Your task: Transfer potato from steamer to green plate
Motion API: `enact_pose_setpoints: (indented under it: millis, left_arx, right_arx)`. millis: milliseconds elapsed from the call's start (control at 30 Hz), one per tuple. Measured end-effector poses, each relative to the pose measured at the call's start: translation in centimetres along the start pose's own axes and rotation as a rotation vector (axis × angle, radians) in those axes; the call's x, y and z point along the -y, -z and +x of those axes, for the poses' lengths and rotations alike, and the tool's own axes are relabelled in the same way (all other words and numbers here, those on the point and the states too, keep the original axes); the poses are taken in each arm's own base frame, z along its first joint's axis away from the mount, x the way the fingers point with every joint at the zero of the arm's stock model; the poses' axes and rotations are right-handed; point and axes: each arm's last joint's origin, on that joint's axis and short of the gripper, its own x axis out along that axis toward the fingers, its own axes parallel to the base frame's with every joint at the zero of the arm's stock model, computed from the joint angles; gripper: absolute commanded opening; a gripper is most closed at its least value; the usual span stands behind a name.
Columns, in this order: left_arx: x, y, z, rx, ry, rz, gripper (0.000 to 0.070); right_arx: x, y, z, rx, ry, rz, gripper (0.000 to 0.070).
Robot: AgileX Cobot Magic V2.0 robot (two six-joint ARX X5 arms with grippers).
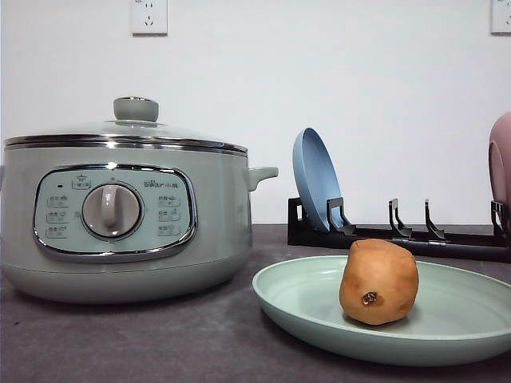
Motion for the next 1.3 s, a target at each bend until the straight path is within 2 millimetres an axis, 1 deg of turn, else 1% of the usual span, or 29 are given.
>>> enact_pose_setpoints:
  millis: [1300]
  left_arx:
    - [0.00, 0.00, 0.00, 0.000, 0.000, 0.000, 0.0000]
  right_arx:
    - [0.00, 0.00, 0.00, 0.000, 0.000, 0.000, 0.0000]
